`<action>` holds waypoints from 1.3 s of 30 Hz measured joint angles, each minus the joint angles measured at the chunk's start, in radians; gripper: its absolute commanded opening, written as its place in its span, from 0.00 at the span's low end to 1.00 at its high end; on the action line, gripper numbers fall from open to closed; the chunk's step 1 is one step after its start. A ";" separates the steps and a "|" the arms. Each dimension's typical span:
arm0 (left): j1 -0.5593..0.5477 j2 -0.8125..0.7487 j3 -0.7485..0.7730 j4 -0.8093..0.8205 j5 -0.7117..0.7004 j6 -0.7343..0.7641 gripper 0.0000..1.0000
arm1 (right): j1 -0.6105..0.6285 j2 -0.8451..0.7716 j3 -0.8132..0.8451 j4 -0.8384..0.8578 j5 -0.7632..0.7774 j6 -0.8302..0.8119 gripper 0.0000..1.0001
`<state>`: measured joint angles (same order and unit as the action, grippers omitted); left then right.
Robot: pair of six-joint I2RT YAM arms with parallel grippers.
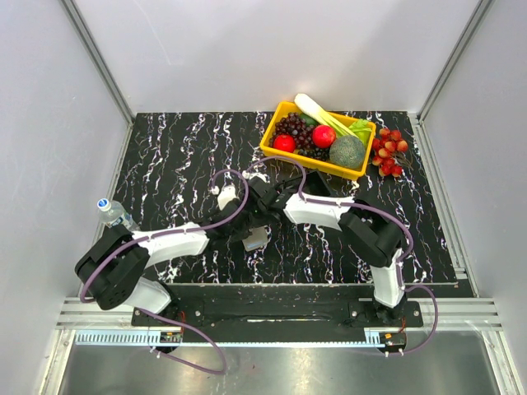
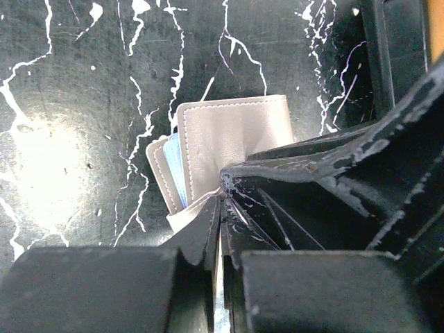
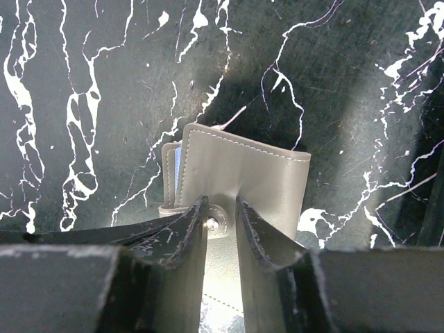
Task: Put the credit cards into the card holder
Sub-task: Close the card holder at the center of the board.
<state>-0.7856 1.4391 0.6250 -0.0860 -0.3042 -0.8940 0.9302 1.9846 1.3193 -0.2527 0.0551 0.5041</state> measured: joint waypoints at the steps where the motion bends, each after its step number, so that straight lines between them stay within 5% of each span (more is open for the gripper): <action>1: 0.000 0.000 0.004 -0.009 -0.001 0.004 0.06 | -0.002 -0.003 -0.005 0.006 -0.008 0.002 0.32; 18: -0.012 -0.017 0.056 -0.152 -0.003 0.068 0.18 | -0.006 -0.079 -0.097 0.053 -0.077 0.014 0.39; 20: -0.012 -0.017 0.061 -0.162 -0.005 0.078 0.28 | -0.006 -0.086 -0.104 0.052 -0.085 0.016 0.39; 29: 0.007 -0.022 0.081 -0.193 -0.011 0.126 0.44 | -0.007 -0.136 -0.132 0.048 -0.101 0.023 0.42; 39: 0.031 -0.077 0.082 -0.200 -0.011 0.157 0.48 | -0.021 -0.186 -0.146 0.065 -0.103 0.030 0.41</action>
<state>-0.7544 1.3621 0.7071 -0.2855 -0.3157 -0.7368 0.9096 1.7988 1.1732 -0.1879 -0.0475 0.5339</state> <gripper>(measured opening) 0.475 0.423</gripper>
